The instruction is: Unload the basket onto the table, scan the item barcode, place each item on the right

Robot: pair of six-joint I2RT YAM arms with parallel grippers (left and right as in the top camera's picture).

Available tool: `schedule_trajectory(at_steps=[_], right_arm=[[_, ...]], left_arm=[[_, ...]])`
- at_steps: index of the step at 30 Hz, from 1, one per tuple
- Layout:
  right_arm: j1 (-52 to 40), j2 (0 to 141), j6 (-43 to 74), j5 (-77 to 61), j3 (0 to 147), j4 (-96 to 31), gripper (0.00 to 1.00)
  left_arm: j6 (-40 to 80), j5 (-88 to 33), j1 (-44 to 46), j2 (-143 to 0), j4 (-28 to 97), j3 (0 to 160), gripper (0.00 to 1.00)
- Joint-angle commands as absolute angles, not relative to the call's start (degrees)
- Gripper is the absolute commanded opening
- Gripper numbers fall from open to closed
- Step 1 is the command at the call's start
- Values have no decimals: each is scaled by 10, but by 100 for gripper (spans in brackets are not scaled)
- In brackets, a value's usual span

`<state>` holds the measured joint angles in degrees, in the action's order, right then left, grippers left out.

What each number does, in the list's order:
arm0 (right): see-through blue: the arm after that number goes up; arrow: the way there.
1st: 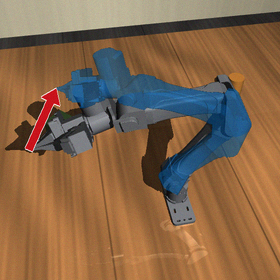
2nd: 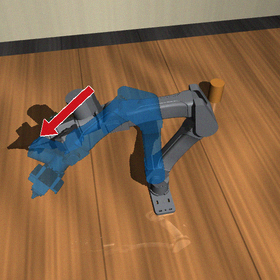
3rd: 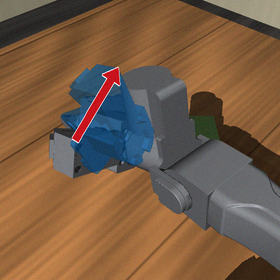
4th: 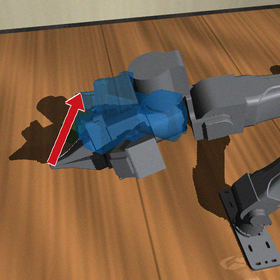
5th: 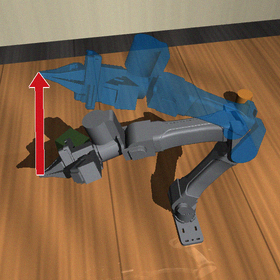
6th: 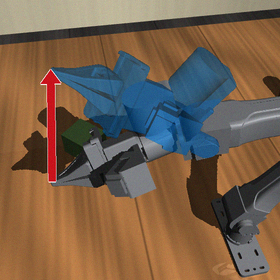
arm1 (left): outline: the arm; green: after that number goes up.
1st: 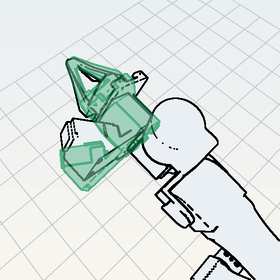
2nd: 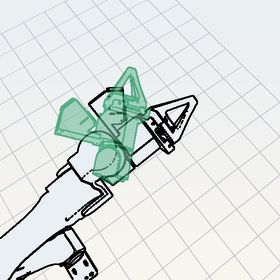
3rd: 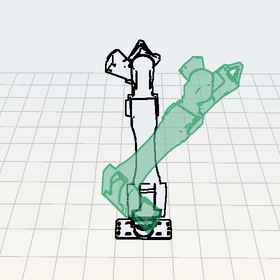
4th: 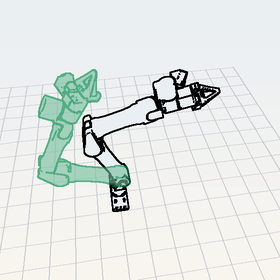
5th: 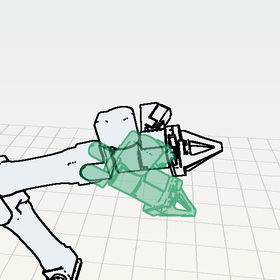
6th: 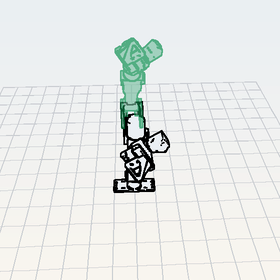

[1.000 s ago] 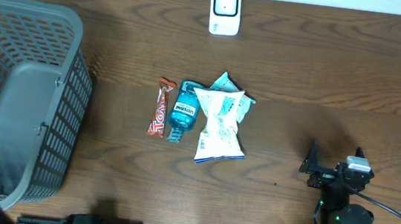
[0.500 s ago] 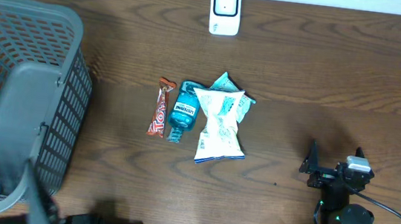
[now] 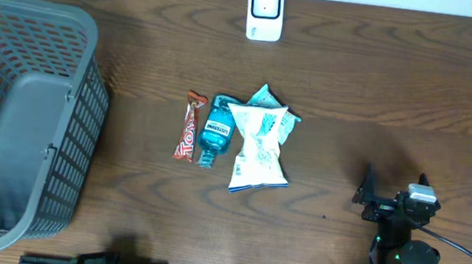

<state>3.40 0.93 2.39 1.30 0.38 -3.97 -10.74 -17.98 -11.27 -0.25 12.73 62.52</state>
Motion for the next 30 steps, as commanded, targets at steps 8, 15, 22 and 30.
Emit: schedule_trajectory(at_steps=[8, 15, 22, 30], right_arm=[[33, 8, 29, 18, 3, -41, 99], [33, 8, 30, 18, 3, -41, 99], [33, 8, 29, 18, 3, -41, 99], [33, 8, 29, 18, 3, -41, 99]], left_arm=[[-76, -189, -115, -2, 121, 621, 100], [-76, -189, -115, -2, 122, 621, 100], [-76, -189, -115, -2, 204, 621, 100], [-78, -188, -115, -2, 383, 621, 100]])
